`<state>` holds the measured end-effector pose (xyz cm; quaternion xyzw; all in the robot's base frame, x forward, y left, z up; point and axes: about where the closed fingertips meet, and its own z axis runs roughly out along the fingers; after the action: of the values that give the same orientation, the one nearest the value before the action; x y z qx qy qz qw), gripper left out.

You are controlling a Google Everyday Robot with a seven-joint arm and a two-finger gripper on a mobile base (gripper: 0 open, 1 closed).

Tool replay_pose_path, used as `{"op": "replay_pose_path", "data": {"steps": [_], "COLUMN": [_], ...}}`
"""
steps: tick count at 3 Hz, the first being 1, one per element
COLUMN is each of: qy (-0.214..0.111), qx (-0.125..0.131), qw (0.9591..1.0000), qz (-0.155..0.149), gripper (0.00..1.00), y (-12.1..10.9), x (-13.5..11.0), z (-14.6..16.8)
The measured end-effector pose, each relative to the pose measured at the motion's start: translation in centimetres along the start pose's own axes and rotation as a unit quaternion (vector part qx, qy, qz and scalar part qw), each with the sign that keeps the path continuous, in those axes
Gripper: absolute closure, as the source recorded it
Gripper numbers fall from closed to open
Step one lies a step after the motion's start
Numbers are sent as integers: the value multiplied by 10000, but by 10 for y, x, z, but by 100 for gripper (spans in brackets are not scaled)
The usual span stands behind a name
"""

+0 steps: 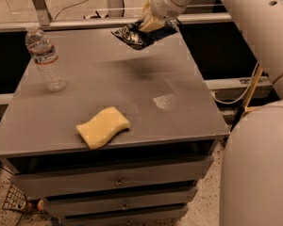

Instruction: Move blue chip bag near water bottle

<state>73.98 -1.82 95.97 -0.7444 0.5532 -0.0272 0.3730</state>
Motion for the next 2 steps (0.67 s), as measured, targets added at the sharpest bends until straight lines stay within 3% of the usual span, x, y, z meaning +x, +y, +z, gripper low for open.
{"op": "replay_pose_path", "data": {"steps": [1,2], "qy": [-307,-684], "qx": [-8,-17], "qw": [9990,9953], "qz": [-339,-692], "gripper": [100,100], "y": [-5,-6], "x": [-25,-52], "z": [9,14]}}
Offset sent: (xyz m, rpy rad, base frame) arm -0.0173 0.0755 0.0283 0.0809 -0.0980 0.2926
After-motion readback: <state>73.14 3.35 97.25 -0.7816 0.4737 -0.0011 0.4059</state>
